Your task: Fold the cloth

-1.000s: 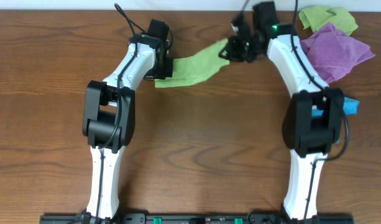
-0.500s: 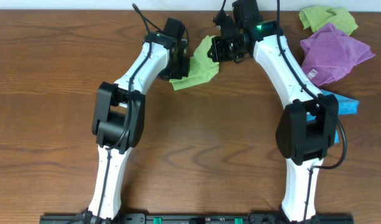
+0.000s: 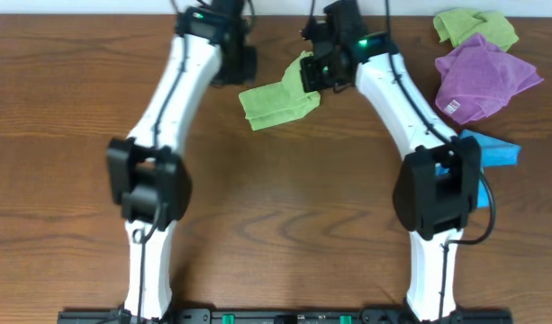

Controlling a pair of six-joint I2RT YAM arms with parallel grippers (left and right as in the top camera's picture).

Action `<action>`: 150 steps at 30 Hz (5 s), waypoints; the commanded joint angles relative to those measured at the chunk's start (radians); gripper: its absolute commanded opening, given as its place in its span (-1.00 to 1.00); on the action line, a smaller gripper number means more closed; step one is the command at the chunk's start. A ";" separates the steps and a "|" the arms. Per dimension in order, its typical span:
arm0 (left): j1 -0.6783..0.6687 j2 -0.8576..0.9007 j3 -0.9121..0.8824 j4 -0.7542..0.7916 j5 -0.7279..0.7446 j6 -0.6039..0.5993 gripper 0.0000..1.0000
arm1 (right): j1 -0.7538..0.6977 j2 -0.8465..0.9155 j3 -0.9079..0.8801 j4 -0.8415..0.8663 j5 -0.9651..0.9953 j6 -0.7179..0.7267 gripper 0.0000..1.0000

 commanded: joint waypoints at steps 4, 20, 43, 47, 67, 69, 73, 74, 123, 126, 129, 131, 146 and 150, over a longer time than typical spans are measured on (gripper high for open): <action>0.127 -0.230 0.043 -0.095 0.072 -0.022 -0.88 | 0.091 0.084 0.002 0.036 0.179 -0.024 -0.97; 0.204 -0.381 0.036 -0.203 0.069 0.039 -0.88 | 0.200 0.143 0.002 0.168 0.093 -0.014 -0.31; 0.269 -0.348 -0.600 0.344 0.406 -0.033 0.19 | 0.032 -0.140 0.022 0.014 0.172 -0.119 0.98; 0.239 -0.348 -0.816 0.608 0.496 -0.144 0.66 | -0.030 -0.138 0.022 -0.058 0.163 -0.119 0.99; 0.135 -0.152 -1.010 1.096 0.606 -0.544 0.90 | -0.064 -0.138 0.022 -0.105 0.138 -0.179 0.99; 0.135 -0.132 -1.010 1.119 0.606 -0.581 0.90 | -0.064 -0.138 0.022 -0.107 0.138 -0.179 0.98; 0.135 -0.088 -1.009 1.178 0.624 -0.640 0.91 | -0.065 -0.138 0.022 -0.108 0.139 -0.183 0.99; 0.135 -0.081 -1.009 1.195 0.629 -0.650 0.91 | -0.065 -0.138 0.022 -0.108 0.138 -0.183 0.99; 0.117 0.061 -0.997 1.370 0.634 -0.760 0.97 | -0.022 0.200 0.020 0.126 0.023 -0.065 -0.98; 0.117 0.061 -0.997 1.369 0.620 -0.760 0.98 | -0.006 0.200 0.020 0.126 -0.008 -0.066 -0.97; 0.117 0.063 -0.997 1.368 0.604 -0.760 0.99 | 0.012 0.201 0.020 0.123 -0.020 -0.066 -0.97; 0.117 0.063 -0.997 1.368 0.592 -0.759 1.00 | 0.023 0.200 0.020 0.121 -0.020 -0.069 -0.97; 0.117 0.063 -0.997 1.328 0.547 -0.760 -0.49 | 0.008 0.200 0.045 0.087 -0.019 -0.069 -0.97; 0.117 0.063 -0.997 1.340 0.552 -0.760 -0.83 | 0.000 0.200 0.087 0.061 -0.012 -0.069 -0.97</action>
